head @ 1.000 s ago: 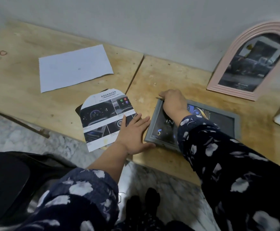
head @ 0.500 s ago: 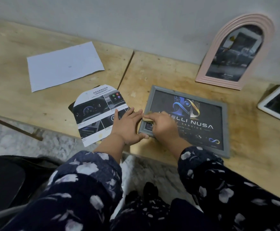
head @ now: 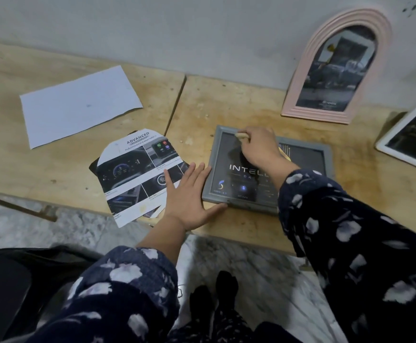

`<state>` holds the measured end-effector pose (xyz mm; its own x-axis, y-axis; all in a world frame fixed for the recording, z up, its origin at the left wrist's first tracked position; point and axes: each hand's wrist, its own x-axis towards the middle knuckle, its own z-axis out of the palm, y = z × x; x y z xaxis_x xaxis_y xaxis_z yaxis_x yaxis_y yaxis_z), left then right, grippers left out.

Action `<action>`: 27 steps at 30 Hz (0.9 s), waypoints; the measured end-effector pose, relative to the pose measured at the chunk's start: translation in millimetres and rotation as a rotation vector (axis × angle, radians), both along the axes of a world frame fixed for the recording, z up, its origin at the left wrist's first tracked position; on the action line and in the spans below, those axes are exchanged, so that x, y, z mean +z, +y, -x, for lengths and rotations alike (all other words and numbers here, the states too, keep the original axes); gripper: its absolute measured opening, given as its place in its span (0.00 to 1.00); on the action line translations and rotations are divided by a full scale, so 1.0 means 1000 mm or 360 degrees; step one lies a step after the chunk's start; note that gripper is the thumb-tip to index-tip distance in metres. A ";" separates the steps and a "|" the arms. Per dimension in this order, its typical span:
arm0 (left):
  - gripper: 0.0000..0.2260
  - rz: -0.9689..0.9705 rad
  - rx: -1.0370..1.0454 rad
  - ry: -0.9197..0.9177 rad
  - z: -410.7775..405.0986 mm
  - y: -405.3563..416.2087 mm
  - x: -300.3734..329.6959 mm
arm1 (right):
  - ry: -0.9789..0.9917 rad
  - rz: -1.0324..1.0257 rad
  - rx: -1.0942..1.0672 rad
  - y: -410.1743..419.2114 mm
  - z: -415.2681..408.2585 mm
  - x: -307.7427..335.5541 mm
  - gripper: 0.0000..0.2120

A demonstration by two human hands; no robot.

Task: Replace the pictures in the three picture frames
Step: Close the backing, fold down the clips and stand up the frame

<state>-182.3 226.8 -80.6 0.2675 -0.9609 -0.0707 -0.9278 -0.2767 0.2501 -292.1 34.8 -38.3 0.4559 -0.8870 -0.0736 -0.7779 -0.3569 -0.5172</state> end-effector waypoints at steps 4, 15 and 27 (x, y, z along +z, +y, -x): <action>0.44 0.0076 0.0060 -0.0027 0.005 0.000 -0.003 | 0.0235 0.0113 0.0125 0.000 -0.009 -0.021 0.19; 0.43 0.0087 0.0098 -0.0016 0.007 0.000 0.002 | 0.0133 0.0097 0.0443 0.075 0.025 -0.019 0.18; 0.38 0.0078 -0.0093 -0.0190 0.010 -0.004 -0.001 | -0.0016 -0.0295 0.0001 0.043 0.020 0.018 0.16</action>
<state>-191.9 222.8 -81.6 0.2145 -0.9767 0.0057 -0.9660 -0.2113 0.1489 -312.4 78.3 -20.4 0.4578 -0.8584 -0.2314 -0.7721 -0.2549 -0.5821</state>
